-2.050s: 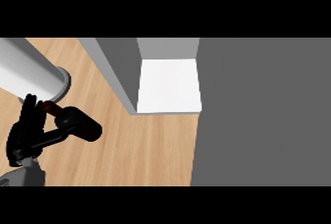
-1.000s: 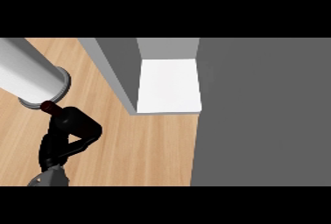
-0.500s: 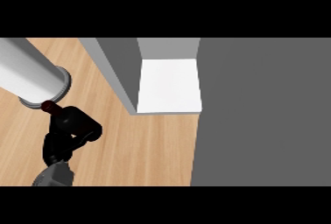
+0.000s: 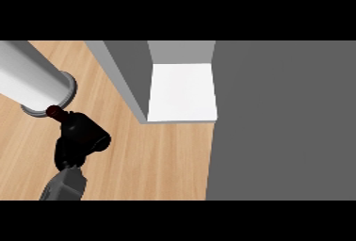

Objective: Pick up the wine, place it into the cabinet and close the cabinet

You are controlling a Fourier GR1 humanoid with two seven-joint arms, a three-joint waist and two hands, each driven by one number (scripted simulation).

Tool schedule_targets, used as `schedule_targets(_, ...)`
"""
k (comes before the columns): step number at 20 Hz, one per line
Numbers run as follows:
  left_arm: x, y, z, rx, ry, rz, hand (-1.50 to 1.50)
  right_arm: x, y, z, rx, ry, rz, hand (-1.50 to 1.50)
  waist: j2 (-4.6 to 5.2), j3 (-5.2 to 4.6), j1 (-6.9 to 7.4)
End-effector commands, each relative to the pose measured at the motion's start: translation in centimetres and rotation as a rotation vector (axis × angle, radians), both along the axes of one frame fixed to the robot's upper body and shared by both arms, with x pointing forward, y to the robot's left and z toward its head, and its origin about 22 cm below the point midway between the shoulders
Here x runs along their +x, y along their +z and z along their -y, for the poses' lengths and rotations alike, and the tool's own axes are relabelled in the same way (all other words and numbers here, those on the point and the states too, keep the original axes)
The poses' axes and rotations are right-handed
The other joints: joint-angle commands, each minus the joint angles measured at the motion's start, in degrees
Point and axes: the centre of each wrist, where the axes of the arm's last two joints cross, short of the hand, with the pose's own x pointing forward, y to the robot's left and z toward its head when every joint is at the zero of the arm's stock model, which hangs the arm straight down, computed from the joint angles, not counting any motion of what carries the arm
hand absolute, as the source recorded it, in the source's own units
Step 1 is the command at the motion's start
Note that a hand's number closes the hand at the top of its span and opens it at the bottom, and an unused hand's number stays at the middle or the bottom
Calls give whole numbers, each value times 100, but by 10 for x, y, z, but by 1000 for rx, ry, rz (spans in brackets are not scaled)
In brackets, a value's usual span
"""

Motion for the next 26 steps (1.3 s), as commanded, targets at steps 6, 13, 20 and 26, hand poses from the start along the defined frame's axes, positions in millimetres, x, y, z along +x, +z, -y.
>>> schedule_targets(6,11,-2,7,46,-14,20,150,-51,31,15,61,68,48,-150,9,0,-33)
schedule_targets(13,32,9,32,121,-9,77,150,-28,16,17,36,49,63,-150,12,5,21)
schedule_targets(20,-24,-19,46,93,-219,196,150,-36,20,14,63,26,45,-150,-50,11,114)
schedule_targets(26,-48,-6,46,76,-298,322,150,-48,23,9,93,45,39,-150,-71,11,109)
